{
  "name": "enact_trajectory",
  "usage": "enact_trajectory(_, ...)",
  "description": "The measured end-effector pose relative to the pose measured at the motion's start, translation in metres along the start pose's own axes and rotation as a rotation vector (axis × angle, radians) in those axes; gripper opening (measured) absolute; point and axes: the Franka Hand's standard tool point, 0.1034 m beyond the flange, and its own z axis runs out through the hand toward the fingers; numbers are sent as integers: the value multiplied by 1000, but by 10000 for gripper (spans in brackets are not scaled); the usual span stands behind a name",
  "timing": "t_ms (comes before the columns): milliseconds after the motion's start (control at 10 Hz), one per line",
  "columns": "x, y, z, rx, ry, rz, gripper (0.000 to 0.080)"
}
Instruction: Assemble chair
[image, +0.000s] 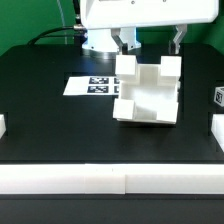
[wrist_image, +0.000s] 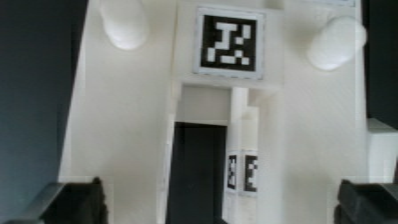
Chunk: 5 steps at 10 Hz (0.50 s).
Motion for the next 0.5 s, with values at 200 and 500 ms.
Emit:
enact_trajectory(200,4,5,3,-4,-2,-2,649)
enact_trajectory(500,22,8,9,-16,9,0,649)
